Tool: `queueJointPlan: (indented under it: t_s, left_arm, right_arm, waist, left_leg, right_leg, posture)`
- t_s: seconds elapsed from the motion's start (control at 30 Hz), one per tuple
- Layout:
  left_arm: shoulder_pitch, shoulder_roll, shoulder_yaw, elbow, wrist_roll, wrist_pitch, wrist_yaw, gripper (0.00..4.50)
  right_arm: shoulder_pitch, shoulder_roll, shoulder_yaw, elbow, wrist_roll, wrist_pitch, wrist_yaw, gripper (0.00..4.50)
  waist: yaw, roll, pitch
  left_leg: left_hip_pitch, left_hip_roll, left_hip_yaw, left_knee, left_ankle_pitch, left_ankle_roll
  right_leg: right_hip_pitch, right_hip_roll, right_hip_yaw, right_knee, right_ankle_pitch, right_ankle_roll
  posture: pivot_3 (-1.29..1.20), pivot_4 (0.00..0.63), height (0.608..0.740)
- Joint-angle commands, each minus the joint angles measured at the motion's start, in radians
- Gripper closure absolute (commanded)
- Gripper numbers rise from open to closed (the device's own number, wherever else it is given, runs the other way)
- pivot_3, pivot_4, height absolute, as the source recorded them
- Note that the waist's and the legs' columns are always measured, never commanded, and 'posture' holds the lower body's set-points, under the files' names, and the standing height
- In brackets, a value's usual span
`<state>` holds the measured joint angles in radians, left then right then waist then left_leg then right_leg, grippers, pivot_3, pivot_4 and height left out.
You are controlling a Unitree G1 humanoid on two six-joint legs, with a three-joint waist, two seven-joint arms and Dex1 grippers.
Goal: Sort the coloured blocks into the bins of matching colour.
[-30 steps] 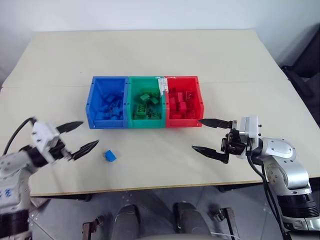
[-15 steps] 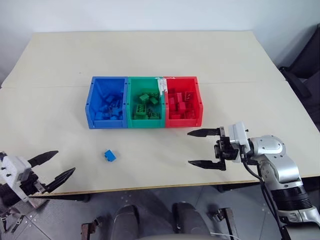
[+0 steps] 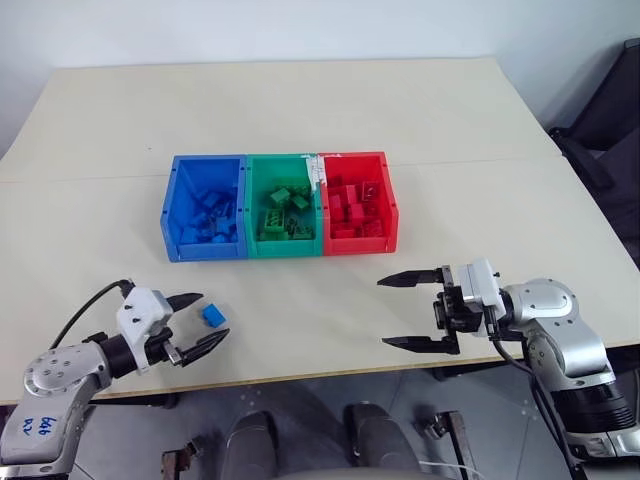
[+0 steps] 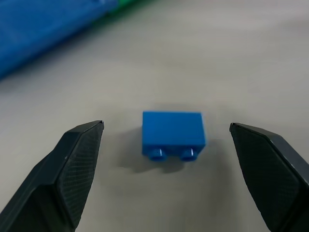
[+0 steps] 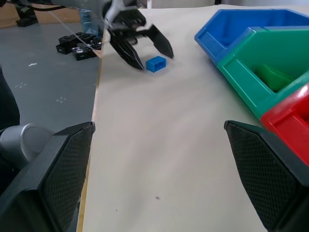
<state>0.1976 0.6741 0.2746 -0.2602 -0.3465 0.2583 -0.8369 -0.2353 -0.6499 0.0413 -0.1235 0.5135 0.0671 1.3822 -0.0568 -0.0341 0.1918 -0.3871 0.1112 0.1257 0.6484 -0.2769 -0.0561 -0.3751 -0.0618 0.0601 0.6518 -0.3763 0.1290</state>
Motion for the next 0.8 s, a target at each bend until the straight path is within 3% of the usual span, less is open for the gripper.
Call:
queueJointPlan:
  t_s: [0.03, 0.13, 0.37, 0.57, 0.8]
  left_arm:
    - [-0.018, -0.01, -0.028, 0.019, 0.027, 0.013, 0.037, 0.23]
    - [-0.019, -0.003, -0.043, 0.024, 0.028, 0.016, 0.031, 0.91]
    - [-0.057, -0.014, -0.016, 0.06, -0.023, 0.012, 0.012, 3.04]
    - [-0.173, -0.038, 0.059, 0.027, -0.199, -0.017, -0.057, 3.04]
    - [-0.493, -0.046, -0.001, 0.147, -0.137, 0.069, 0.096, 3.04]
  right_arm:
    - [0.018, 0.005, -0.005, -0.049, 0.006, -0.009, -0.016, 0.0]
    - [0.03, 0.004, -0.011, -0.059, 0.008, -0.01, -0.027, 0.0]
    - [0.046, 0.024, -0.032, -0.071, 0.02, -0.03, -0.064, 0.0]
    - [0.051, 0.088, -0.128, -0.119, 0.095, 0.011, -0.226, 0.0]
    - [0.071, 0.141, -0.2, -0.172, 0.111, 0.012, -0.373, 0.0]
  waist:
    - [0.003, 0.0, 0.0]
    - [0.004, 0.0, 0.0]
    - [0.004, 0.0, 0.0]
    - [0.006, 0.0, 0.0]
    - [0.017, 0.0, 0.0]
  left_leg:
    - [0.0, 0.0, 0.0, 0.0, 0.0, 0.0]
    - [0.0, 0.0, 0.0, 0.001, 0.0, 0.0]
    - [0.0, 0.0, 0.0, 0.001, 0.0, 0.0]
    - [0.0, 0.0, 0.0, 0.001, 0.0, 0.0]
    - [-0.001, 0.0, -0.001, 0.001, 0.003, -0.005]
  right_leg:
    - [0.0, 0.0, 0.0, 0.0, 0.0, 0.0]
    - [0.001, 0.0, 0.0, 0.0, 0.0, 0.0]
    - [0.001, 0.0, 0.0, 0.0, 0.0, 0.0]
    - [0.0, 0.0, 0.0, 0.001, 0.0, 0.0]
    - [0.001, 0.001, 0.0, 0.001, 0.001, 0.001]
  posture:
    - [0.0, 0.15, 0.74]
    - [0.0, 0.15, 0.74]
    - [0.0, 0.15, 0.74]
    - [0.0, 0.15, 0.74]
    - [0.0, 0.15, 0.74]
